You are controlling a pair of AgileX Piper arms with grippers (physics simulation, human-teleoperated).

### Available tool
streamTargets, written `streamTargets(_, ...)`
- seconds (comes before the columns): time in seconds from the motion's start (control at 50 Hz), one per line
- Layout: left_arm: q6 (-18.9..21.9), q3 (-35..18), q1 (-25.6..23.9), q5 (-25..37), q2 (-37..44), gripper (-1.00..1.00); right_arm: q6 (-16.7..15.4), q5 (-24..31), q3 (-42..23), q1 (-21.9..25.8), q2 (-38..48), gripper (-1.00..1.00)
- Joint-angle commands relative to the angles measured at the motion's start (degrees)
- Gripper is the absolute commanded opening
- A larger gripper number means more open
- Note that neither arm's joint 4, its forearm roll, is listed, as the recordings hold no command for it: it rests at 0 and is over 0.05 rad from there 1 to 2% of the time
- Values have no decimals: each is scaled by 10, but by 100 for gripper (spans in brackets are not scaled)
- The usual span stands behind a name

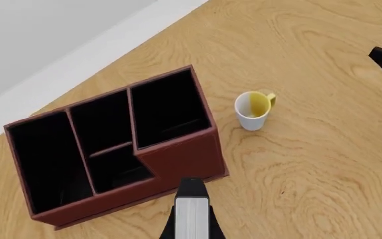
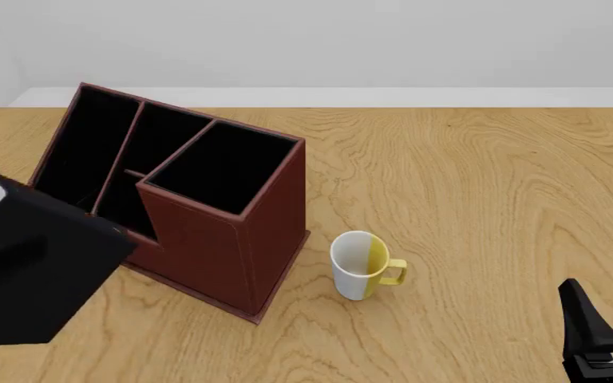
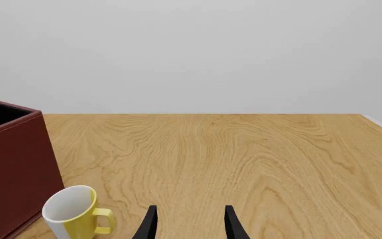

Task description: Pick up the book and place it in the right compartment of the caddy.

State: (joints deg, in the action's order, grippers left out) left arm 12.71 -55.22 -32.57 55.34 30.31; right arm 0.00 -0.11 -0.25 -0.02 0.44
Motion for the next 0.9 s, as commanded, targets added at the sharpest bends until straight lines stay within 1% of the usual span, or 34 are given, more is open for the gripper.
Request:
streamTargets(0.02,17,-66,0,18,22,-100,0,0,0,0,0,100)
streamTargets(0.16,20,-108,-5,18,52,-100,0,0,0,0,0,100)
streamTargets(0.28,20,-132,-7,14,73,-100,0,0,0,0,0,100)
streamTargets(0.42,23,-150,-19,6,94,-100,0,0,0,0,0,100)
streamTargets(0.5,29,-154,-19,-5,107,-100,0,0,0,0,0,100)
streamTargets(0.62,28,-174,-21,-14,133,-100,0,0,0,0,0,100)
streamTargets(0.68,33,-193,-16,-18,155,-100,0,0,0,0,0,100)
streamTargets(0.72,34,-196,-17,-18,159,-100,0,0,0,0,0,100)
streamTargets(0.84,30,-242,-20,-9,193,-100,0,0,0,0,0,100)
streamTargets(0.9,31,-245,-20,-14,204,-100,0,0,0,0,0,100)
